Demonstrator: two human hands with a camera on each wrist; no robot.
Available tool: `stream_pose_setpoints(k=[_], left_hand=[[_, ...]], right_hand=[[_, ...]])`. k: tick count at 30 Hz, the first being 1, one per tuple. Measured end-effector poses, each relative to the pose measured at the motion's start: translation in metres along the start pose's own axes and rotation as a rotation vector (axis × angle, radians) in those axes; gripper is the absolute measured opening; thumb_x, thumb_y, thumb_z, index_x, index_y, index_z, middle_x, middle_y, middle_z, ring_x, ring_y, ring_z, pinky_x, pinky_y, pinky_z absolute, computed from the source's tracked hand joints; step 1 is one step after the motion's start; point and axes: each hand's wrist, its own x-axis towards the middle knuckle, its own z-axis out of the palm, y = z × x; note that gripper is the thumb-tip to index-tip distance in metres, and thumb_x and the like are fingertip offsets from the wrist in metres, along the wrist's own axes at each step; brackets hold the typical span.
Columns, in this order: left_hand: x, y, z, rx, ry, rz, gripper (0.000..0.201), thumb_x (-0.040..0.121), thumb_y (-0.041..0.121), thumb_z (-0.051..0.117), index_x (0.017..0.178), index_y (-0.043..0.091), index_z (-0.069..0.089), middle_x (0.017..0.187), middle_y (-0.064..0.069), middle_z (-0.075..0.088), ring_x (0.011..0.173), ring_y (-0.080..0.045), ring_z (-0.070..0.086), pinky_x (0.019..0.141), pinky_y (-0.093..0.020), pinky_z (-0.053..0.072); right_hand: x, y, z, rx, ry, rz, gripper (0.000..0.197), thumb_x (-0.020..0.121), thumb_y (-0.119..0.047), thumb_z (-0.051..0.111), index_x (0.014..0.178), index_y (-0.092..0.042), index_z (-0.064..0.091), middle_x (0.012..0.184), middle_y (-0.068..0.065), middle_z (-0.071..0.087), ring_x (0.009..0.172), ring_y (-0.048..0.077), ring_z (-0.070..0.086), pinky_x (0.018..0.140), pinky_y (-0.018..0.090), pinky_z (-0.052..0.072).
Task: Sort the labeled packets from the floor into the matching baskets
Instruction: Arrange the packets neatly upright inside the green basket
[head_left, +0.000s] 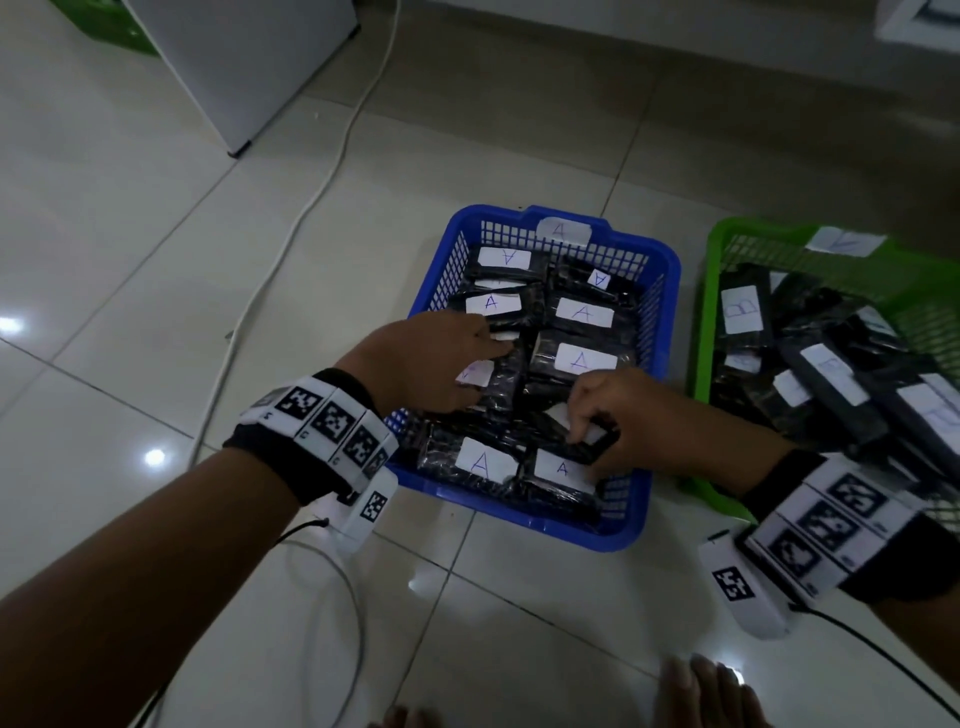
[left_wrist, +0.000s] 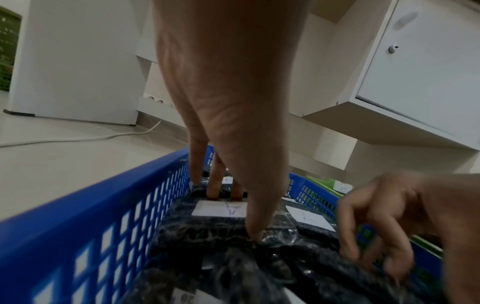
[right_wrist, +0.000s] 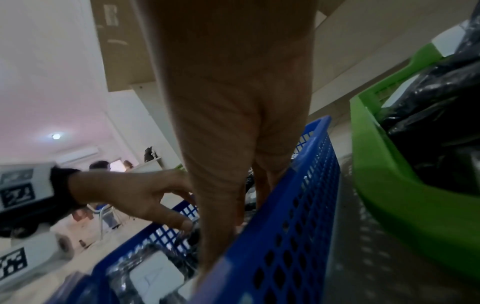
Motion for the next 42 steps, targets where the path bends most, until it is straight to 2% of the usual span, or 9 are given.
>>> stream_pose_setpoints(k=[3, 6, 11, 17, 23, 31, 35, 38, 42], left_hand=[[-0.001, 0.000, 0.002, 0.012, -0.058, -0.053, 0.066, 0.096, 0.043, 0.059, 0.154, 0.022, 0.037, 0.141, -0.006, 0.053, 0.126, -0.026, 0.050, 0.107, -0.039, 0.041], [-0.002, 0.003, 0.006, -0.102, 0.023, -0.074, 0.060, 0.093, 0.049, 0.061, 0.145, 0.021, 0.048, 0.123, -0.005, 0.063, 0.109, -0.024, 0.060, 0.093, -0.042, 0.049], [-0.013, 0.009, -0.008, -0.133, 0.232, 0.014, 0.021, 0.088, 0.036, 0.068, 0.107, 0.026, 0.067, 0.100, 0.005, 0.063, 0.087, -0.013, 0.057, 0.079, -0.033, 0.050], [-0.020, 0.039, -0.023, -0.121, -0.325, -0.218, 0.048, 0.066, 0.073, 0.075, 0.077, 0.027, 0.070, 0.075, 0.016, 0.064, 0.069, -0.001, 0.058, 0.067, -0.028, 0.053], [-0.011, 0.045, -0.031, -0.012, -0.548, -0.269, 0.046, 0.087, 0.057, 0.067, 0.106, 0.014, 0.068, 0.101, 0.001, 0.064, 0.089, -0.018, 0.058, 0.081, -0.032, 0.052], [-0.022, 0.040, -0.018, 0.200, -0.355, -0.272, 0.034, 0.089, 0.032, 0.073, 0.117, 0.016, 0.063, 0.119, -0.003, 0.060, 0.110, -0.026, 0.061, 0.088, -0.040, 0.054], [-0.018, 0.032, -0.023, -0.031, -0.083, -0.222, 0.021, 0.086, 0.039, 0.071, 0.099, 0.023, 0.066, 0.091, 0.007, 0.059, 0.096, -0.020, 0.063, 0.074, -0.031, 0.046], [-0.009, 0.029, -0.017, -0.114, 0.064, -0.180, 0.042, 0.085, 0.035, 0.073, 0.124, 0.024, 0.059, 0.113, 0.000, 0.063, 0.102, -0.022, 0.061, 0.082, -0.038, 0.052], [-0.002, 0.024, -0.005, -0.053, -0.011, -0.179, 0.064, 0.081, 0.024, 0.077, 0.137, 0.021, 0.046, 0.127, -0.005, 0.056, 0.110, -0.026, 0.059, 0.087, -0.044, 0.053]], right_hand=[[0.000, -0.004, 0.008, 0.014, 0.020, 0.018, 0.023, 0.066, -0.042, 0.086, 0.069, -0.030, 0.066, 0.091, -0.014, 0.057, 0.085, -0.001, 0.055, 0.076, 0.017, 0.047], [0.006, -0.003, 0.005, -0.007, 0.033, 0.014, 0.022, 0.068, -0.023, 0.086, 0.085, -0.021, 0.071, 0.095, -0.009, 0.064, 0.088, 0.003, 0.058, 0.081, 0.023, 0.050], [0.008, 0.010, 0.002, 0.017, 0.007, 0.018, 0.044, 0.060, -0.010, 0.090, 0.100, -0.014, 0.072, 0.103, -0.005, 0.068, 0.091, 0.000, 0.060, 0.078, 0.005, 0.048], [0.010, 0.014, 0.005, 0.017, 0.038, 0.062, 0.052, 0.056, -0.017, 0.093, 0.103, -0.014, 0.072, 0.104, -0.004, 0.069, 0.092, 0.002, 0.062, 0.077, 0.007, 0.051], [0.013, 0.014, 0.005, -0.042, 0.004, 0.074, 0.051, 0.057, -0.020, 0.092, 0.104, -0.017, 0.072, 0.105, -0.005, 0.068, 0.090, 0.000, 0.058, 0.076, 0.003, 0.046], [0.014, 0.000, 0.012, -0.108, 0.011, 0.067, 0.050, 0.069, -0.050, 0.080, 0.112, -0.028, 0.066, 0.110, -0.005, 0.058, 0.103, 0.010, 0.052, 0.088, 0.028, 0.045], [0.019, 0.000, 0.024, -0.119, 0.039, 0.033, 0.036, 0.078, -0.038, 0.077, 0.112, -0.024, 0.072, 0.109, 0.001, 0.062, 0.103, 0.016, 0.056, 0.088, 0.026, 0.043], [0.021, -0.001, 0.026, -0.134, 0.056, 0.044, 0.042, 0.073, -0.034, 0.082, 0.112, -0.022, 0.072, 0.109, 0.002, 0.068, 0.102, 0.018, 0.061, 0.087, 0.030, 0.047], [0.023, -0.005, 0.024, -0.183, 0.058, 0.070, 0.038, 0.075, -0.040, 0.078, 0.106, -0.019, 0.073, 0.104, 0.000, 0.070, 0.099, 0.018, 0.062, 0.086, 0.037, 0.050]])
